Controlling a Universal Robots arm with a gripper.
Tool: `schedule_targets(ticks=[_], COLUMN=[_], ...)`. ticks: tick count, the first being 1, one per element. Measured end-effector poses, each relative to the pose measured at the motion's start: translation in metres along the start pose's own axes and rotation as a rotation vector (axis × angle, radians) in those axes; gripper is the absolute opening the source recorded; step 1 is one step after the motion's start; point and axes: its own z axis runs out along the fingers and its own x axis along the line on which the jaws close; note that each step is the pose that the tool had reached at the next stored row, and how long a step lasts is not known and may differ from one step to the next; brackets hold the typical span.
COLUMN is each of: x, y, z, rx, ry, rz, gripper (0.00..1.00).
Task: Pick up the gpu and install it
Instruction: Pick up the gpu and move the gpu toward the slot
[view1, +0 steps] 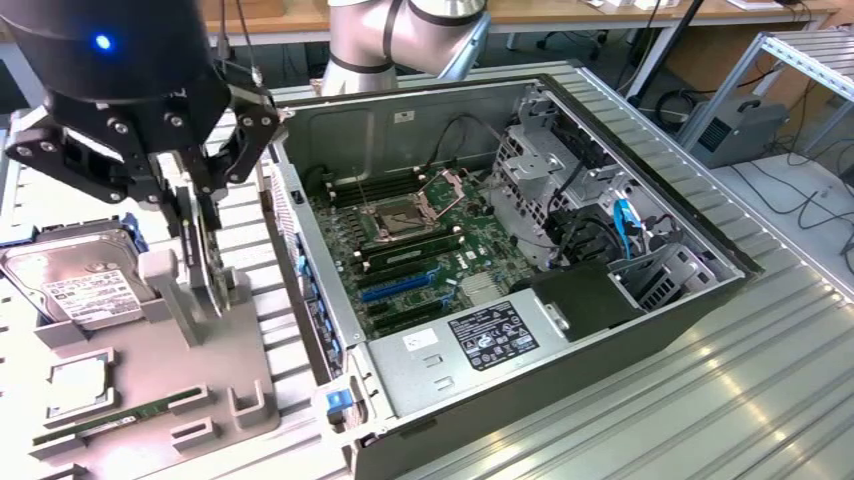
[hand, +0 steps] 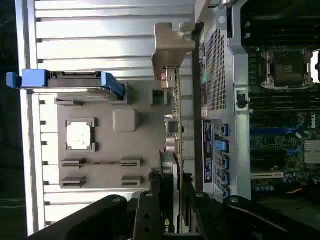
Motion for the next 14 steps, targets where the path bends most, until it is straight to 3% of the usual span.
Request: schedule_targets(ticks=[2,5,9,14], x=[0.000,-0.001,-0.001,-0.001], y=[0.0007,0.0010,0.0013,0.0013], z=[-0.0149,-0.0222,-0.0280,-0.0280], rx=[0.0000,-0.0001,0.0000,-0.0001], ry=[0.0000,-0.0001,0.0000,-0.0001], rz=[0.000,0.000,0.000,0.000], gripper=[0.27,0.27,0.27,0.27])
